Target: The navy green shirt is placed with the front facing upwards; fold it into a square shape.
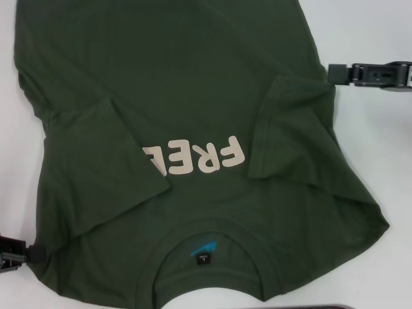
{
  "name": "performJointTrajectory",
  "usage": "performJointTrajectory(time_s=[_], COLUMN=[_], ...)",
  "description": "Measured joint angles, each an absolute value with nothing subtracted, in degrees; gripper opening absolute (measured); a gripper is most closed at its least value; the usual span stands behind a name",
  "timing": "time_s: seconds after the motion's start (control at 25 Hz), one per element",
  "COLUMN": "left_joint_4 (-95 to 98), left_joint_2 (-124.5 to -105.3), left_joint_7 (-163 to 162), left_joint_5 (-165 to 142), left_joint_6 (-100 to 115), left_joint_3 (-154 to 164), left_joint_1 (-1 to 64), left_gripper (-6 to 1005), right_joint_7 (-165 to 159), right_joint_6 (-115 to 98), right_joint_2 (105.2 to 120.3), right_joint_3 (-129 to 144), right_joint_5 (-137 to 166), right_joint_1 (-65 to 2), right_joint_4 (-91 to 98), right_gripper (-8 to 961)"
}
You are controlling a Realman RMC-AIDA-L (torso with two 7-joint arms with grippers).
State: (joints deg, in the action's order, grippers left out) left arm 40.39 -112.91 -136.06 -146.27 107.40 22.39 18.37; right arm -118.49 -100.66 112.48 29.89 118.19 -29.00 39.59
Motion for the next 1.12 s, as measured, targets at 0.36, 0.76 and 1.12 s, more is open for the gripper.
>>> performJointTrajectory(time_s=[0.36,0.76,1.12], left_joint_4=[40.2,40.4,40.4], left_joint_2=[-112.39,-112.36,-112.18], left_joint_7=[-136.2,-136.3,-136.3], left_joint_5=[-145.7,-145.6,-145.5], left_joint_6=[107.4,107.2,107.0], left_joint_3=[21.5,21.2,21.2], left_joint_1=[18.6,19.9,20.3], left_gripper=[49,49,49], right_joint_7=[-126.4,-129.2,-128.7], right_joint_6=[-104.9,-112.0,-110.6], right_joint_2=[106.83,104.68,105.89], right_joint_3=[30.3,30.4,30.3], right_joint_5=[133.6,146.7,148.1], right_joint_1=[-29.0,-29.4,-28.7], right_joint_4=[39.9,40.2,38.9], right_gripper=[850,850,850])
